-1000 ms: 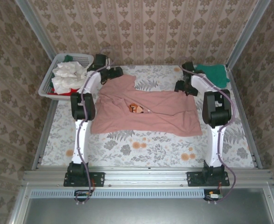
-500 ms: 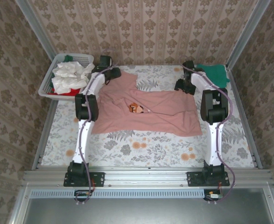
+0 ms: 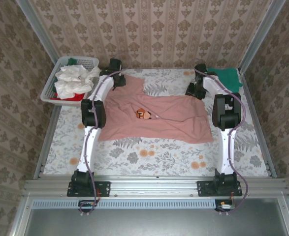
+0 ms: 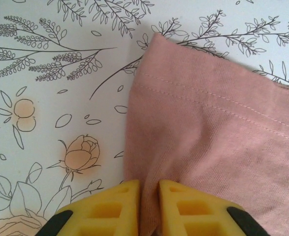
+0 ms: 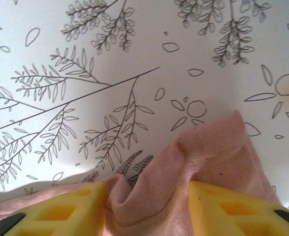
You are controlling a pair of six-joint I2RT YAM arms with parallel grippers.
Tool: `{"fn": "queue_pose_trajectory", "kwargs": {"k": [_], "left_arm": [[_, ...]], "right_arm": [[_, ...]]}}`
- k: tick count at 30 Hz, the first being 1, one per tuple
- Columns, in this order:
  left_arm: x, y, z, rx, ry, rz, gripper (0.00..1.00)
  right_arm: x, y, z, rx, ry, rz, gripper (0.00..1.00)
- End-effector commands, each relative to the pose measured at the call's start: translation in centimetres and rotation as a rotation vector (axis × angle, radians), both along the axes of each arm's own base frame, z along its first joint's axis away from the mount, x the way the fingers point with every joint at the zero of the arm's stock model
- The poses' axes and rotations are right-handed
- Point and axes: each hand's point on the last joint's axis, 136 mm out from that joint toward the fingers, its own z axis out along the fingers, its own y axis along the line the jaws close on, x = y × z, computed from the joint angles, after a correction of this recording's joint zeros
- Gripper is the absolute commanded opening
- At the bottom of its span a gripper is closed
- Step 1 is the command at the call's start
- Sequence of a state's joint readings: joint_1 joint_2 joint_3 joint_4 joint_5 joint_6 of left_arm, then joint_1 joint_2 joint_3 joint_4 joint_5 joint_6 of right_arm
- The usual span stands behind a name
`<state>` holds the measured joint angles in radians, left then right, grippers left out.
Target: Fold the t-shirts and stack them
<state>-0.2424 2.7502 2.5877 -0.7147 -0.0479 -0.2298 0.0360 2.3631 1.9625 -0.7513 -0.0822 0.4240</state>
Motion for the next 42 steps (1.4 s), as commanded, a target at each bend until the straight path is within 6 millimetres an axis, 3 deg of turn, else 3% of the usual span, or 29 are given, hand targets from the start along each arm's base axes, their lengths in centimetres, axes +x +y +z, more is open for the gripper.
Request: {"fn": "queue_pose_trajectory", "kwargs": {"k": [1, 2, 3, 8, 17, 21, 27, 29, 36, 42], "left_arm": [[-0.7, 0.4, 0.9, 0.044, 0.020, -0.049, 0.14], [-0.6, 0.2, 1.3, 0.036, 0.008, -0.058, 0.11], [-0.4, 0.1, 1.6, 0.029, -0.002, -0.068, 0.00], [0.3, -0.8, 4.3, 0.010, -0.075, -0.123, 0.00], [1.0, -1.7, 14.3, -0.087, -0.270, -0.170, 0.00], [0.3, -1.4, 16.7, -0.138, -0.301, -0.176, 0.00], [-1.1, -1.0, 18.6, -0.258, -0.327, -0.192, 0.00], [-2.4, -1.2, 19.3, -0.290, -0.327, -0.222, 0.00], [-7.2, -0.1, 18.1, -0.295, -0.357, -0.247, 0.00], [-7.0, 1.0, 18.1, -0.300, -0.389, -0.252, 0.00]], "right_arm": [[-0.5, 0.6, 0.2, 0.033, 0.012, 0.013, 0.44], [-0.5, 0.5, 0.4, 0.031, 0.009, 0.013, 0.42], [-0.5, 0.5, 0.4, 0.031, 0.009, 0.013, 0.40], [-0.3, 0.3, 1.4, 0.034, -0.017, 0.014, 0.30], [-0.1, -1.3, 5.1, -0.037, -0.087, 0.020, 0.11], [-0.2, -2.5, 7.3, -0.082, -0.126, 0.030, 0.10], [-0.9, -2.8, 9.4, -0.099, -0.164, 0.065, 0.10], [-1.7, -2.5, 9.8, -0.092, -0.190, 0.079, 0.10], [-4.4, -2.5, 9.4, -0.130, -0.290, 0.130, 0.13], [-2.2, -3.5, 10.1, -0.185, -0.269, 0.134, 0.12]]}}
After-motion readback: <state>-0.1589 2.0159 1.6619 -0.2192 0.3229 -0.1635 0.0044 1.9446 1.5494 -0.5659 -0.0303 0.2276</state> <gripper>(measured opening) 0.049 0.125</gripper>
